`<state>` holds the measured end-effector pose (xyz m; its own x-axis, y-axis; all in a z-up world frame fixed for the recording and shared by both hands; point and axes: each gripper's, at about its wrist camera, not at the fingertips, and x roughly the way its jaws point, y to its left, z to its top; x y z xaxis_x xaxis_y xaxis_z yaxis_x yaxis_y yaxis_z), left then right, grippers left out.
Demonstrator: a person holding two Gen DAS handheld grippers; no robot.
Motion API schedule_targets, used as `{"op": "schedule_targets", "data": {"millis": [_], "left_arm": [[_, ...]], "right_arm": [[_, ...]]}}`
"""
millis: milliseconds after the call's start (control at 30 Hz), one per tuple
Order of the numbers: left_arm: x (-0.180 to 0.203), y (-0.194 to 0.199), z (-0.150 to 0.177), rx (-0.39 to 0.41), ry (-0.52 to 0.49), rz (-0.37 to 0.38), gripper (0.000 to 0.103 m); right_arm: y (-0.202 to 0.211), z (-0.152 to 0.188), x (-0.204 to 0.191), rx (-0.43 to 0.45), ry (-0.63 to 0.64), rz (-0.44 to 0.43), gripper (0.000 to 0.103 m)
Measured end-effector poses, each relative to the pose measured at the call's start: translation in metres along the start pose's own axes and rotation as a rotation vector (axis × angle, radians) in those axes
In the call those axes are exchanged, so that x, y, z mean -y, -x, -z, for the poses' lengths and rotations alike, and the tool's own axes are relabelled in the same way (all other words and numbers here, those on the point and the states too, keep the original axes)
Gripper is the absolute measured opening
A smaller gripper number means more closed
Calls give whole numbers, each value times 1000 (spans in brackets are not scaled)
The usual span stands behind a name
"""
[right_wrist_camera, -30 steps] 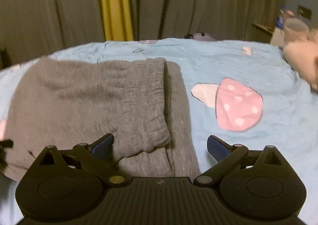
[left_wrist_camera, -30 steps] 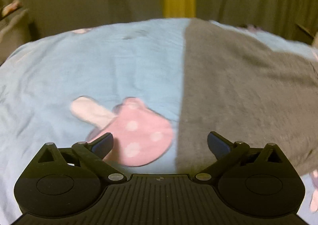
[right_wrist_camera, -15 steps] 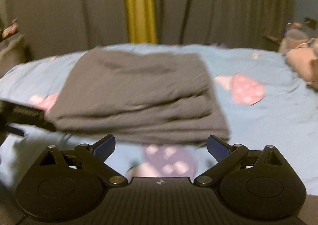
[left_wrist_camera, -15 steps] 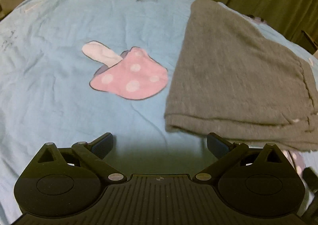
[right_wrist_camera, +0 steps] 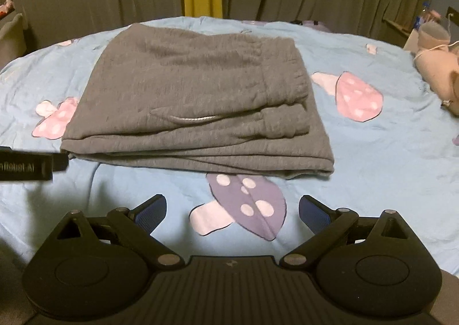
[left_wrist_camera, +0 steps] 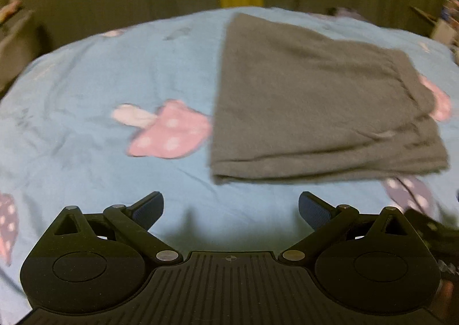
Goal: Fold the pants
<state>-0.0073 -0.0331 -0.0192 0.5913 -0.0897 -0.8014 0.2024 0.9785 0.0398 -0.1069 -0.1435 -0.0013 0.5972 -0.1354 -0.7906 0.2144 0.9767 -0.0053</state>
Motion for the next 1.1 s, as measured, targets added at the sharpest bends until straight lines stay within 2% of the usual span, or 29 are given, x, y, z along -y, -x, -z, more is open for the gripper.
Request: {"op": "schedule_targets", "data": {"millis": [100,233,533,767,1100], "left_arm": [[9,-4,1,-22,-37,43,103],[19,-12,1,-48,-83,23,103],[25,-22,0,-77,-101,63,103],[23,-23,0,-89,-92,95,103],[15,-23,-1,-98,-48,129,103]], "right_arm": [[-2,-2,3,3,-6,21,99],[-7,-5,11,-4,-45,15,99],[-9,-7,17,27,-84,1,99],[-5,-8,13,62,-69,11,99],[-7,-8,10,54,-67,15,99]]}}
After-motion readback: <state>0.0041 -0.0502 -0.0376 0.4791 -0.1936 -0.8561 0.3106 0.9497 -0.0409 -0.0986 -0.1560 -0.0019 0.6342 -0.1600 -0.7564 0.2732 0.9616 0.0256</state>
